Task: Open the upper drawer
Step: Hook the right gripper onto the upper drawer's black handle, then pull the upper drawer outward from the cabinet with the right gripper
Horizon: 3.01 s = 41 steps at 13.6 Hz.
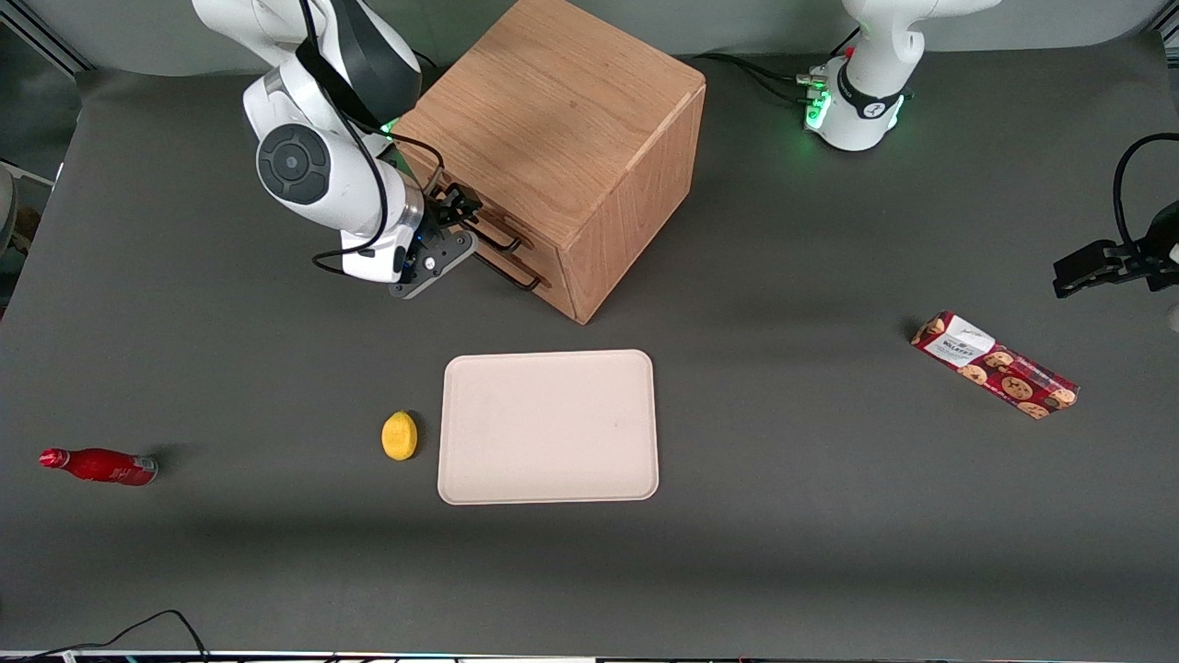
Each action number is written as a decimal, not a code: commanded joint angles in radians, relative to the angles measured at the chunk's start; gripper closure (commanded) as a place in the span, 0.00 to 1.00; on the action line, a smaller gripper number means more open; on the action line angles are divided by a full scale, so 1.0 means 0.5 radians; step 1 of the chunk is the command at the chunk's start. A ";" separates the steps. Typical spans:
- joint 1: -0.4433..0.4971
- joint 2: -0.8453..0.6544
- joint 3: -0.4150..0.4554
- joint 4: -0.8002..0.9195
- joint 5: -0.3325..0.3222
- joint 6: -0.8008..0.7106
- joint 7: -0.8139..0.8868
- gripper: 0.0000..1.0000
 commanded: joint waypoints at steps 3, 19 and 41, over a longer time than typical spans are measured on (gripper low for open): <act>-0.017 -0.032 0.018 -0.092 0.039 0.072 -0.061 0.00; -0.014 0.029 0.021 -0.172 0.003 0.247 -0.046 0.00; -0.115 0.361 -0.056 0.027 -0.292 0.302 -0.040 0.00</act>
